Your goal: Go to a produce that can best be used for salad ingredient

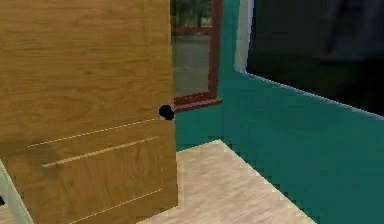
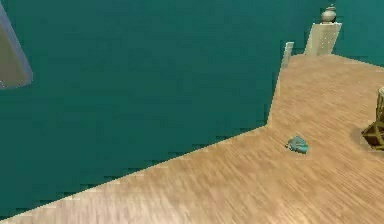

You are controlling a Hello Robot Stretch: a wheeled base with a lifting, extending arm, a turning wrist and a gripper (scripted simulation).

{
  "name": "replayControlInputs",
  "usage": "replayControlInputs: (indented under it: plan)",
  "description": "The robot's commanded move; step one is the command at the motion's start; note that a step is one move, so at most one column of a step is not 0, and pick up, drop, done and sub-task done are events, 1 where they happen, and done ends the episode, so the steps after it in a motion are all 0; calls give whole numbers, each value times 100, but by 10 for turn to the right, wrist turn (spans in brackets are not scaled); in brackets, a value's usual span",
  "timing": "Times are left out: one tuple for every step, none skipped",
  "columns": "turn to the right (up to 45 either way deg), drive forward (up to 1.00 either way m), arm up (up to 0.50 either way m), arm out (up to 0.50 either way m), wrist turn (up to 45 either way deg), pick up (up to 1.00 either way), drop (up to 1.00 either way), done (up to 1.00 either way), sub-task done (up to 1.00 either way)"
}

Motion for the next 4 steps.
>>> replayControlInputs:
  plan:
    - [-150, 0, 0, 0, 0, 0, 0, 0, 0]
    - [0, 60, 0, 0, 0, 0, 0, 0, 0]
    - [-450, 0, 0, 0, 0, 0, 0, 0, 0]
    - [-450, 0, 0, 0, 0, 0, 0, 0, 0]
